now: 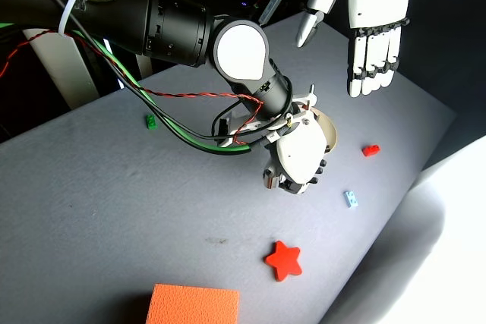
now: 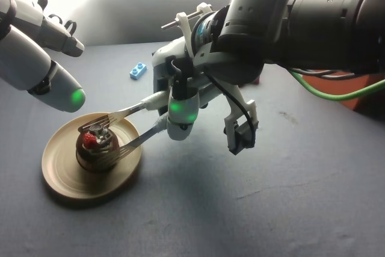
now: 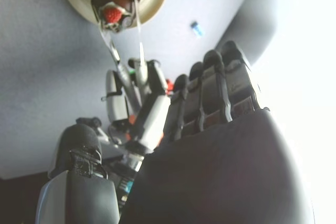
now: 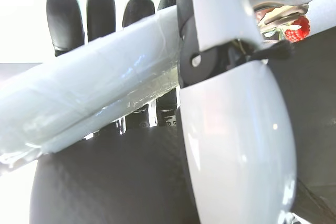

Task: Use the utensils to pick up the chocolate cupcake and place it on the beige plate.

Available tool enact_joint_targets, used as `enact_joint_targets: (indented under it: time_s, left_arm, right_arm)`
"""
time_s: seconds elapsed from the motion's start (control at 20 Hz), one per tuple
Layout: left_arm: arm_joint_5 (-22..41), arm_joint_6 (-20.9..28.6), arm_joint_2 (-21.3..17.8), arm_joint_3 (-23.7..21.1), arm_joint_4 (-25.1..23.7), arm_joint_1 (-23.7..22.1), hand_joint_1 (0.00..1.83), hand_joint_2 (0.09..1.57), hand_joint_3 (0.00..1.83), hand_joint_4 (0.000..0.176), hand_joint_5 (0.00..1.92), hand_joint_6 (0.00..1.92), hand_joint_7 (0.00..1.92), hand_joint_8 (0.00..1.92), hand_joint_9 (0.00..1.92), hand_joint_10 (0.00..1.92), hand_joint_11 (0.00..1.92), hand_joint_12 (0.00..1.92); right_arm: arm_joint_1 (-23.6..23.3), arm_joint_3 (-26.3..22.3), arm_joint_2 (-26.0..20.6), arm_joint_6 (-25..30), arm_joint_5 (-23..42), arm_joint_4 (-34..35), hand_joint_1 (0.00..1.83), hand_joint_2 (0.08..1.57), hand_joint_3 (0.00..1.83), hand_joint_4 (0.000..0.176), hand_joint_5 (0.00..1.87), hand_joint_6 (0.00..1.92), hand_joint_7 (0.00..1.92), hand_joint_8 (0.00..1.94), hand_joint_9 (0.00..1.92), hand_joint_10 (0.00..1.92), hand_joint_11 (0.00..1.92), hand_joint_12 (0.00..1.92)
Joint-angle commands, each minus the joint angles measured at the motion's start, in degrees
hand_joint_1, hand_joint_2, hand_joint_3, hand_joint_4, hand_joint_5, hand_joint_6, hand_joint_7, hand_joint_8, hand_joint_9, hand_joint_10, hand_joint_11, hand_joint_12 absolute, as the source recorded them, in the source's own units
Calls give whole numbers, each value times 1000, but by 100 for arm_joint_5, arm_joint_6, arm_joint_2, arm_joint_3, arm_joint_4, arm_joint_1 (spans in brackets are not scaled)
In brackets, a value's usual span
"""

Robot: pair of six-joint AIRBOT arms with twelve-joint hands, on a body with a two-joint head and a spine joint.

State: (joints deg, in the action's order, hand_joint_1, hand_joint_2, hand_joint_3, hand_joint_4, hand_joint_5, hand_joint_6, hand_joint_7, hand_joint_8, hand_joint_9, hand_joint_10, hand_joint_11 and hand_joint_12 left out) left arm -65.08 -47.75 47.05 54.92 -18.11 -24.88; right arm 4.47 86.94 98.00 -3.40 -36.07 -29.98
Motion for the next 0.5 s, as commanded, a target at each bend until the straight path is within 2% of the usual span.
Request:
enact_joint_targets:
  time_s: [0.0, 0.1, 0.3, 0.45]
  left_arm:
    - [321, -7, -1, -8, -148, -75, 196, 1109, 0, 0, 47, 5, 82, 7, 90, 4, 0, 168]
    - [321, -7, -1, -9, -148, -75, 182, 1112, 0, 0, 46, 3, 80, 3, 88, 2, 0, 164]
    - [321, -7, -4, -7, -148, -75, 183, 1112, 0, 0, 47, 2, 80, 2, 88, 2, 0, 160]
    - [321, -7, -4, -6, -149, -75, 184, 1117, 1, 0, 30, 0, 69, 0, 81, 0, 0, 143]
  right_arm:
    - [-42, 8, -36, 8, 387, -122, 1192, 1198, 1, 0, 777, 1168, 860, 1330, 654, 1094, 584, 1358]
    - [-38, 7, -41, -19, 403, -122, 1182, 1215, 1, 0, 729, 1239, 845, 1348, 622, 1081, 541, 1360]
    - [-20, 6, -60, -25, 400, -122, 1181, 1216, 1, 0, 726, 1244, 844, 1350, 622, 1077, 540, 1359]
    - [-6, 4, -79, -58, 392, -122, 1180, 1211, 1, 0, 738, 1232, 849, 1335, 627, 1022, 566, 1285]
